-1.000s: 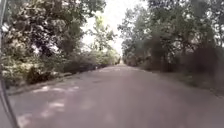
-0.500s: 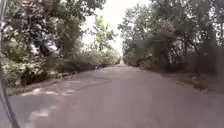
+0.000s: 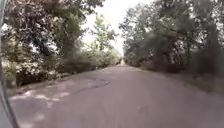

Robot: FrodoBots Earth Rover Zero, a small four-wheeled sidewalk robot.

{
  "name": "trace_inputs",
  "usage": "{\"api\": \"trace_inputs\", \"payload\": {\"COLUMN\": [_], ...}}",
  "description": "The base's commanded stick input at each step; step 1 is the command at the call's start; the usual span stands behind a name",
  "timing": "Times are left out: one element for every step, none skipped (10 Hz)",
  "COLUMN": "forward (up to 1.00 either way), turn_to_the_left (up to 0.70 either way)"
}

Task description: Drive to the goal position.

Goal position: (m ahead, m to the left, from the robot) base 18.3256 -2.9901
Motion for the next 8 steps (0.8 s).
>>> {"api": "trace_inputs", "payload": {"forward": [0.70,0.70,0.70,0.70,0.70,0.70,0.70,0.70], "turn_to_the_left": [-0.08,-0.01,0.00,0.00,0.00,0.00,0.00,0.00]}}
